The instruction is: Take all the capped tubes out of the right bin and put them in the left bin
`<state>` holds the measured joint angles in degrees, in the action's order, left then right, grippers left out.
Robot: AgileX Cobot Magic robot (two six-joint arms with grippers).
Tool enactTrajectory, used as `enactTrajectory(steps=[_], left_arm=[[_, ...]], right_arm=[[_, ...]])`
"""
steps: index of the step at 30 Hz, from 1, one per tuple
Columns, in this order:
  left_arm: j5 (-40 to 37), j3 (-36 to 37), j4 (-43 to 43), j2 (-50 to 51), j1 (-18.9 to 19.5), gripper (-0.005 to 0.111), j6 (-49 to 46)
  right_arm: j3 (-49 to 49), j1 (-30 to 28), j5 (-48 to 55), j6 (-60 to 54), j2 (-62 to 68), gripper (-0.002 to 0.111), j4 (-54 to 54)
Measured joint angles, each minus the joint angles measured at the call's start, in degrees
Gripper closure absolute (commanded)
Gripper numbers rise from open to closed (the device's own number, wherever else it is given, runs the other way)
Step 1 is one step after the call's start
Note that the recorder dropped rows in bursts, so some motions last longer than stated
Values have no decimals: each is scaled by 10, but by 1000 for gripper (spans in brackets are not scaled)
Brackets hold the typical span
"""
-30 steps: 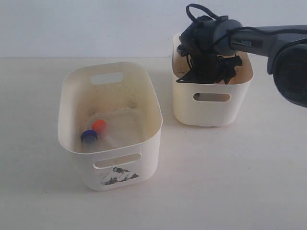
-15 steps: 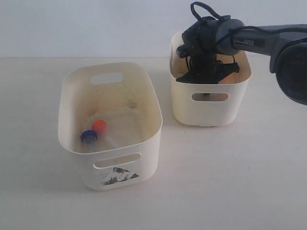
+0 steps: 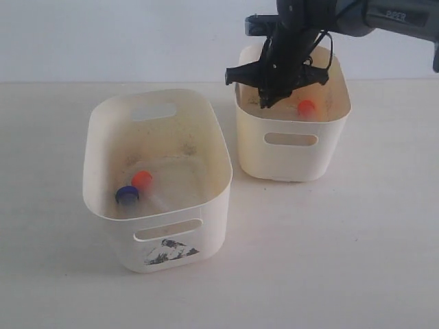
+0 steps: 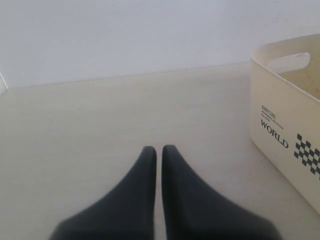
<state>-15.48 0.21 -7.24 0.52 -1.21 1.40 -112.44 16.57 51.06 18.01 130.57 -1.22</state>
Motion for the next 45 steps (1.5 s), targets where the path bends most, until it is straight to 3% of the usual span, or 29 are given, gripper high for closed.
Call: enactTrajectory(steps=[3, 6, 21, 25, 45], left_arm=[[0, 0, 0, 0, 0, 102, 0], [0, 0, 0, 0, 0, 102, 0], [0, 0, 0, 0, 0, 102, 0], [0, 0, 0, 0, 0, 102, 0], [0, 0, 0, 0, 0, 102, 0]], right_arm=[[0, -21, -4, -47, -1, 64, 99], [0, -40, -8, -71, -1, 54, 131], [0, -46, 20, -73, 19, 54, 157], [0, -46, 22, -68, 33, 38, 180], [-6, -51, 53, -76, 48, 38, 249]])
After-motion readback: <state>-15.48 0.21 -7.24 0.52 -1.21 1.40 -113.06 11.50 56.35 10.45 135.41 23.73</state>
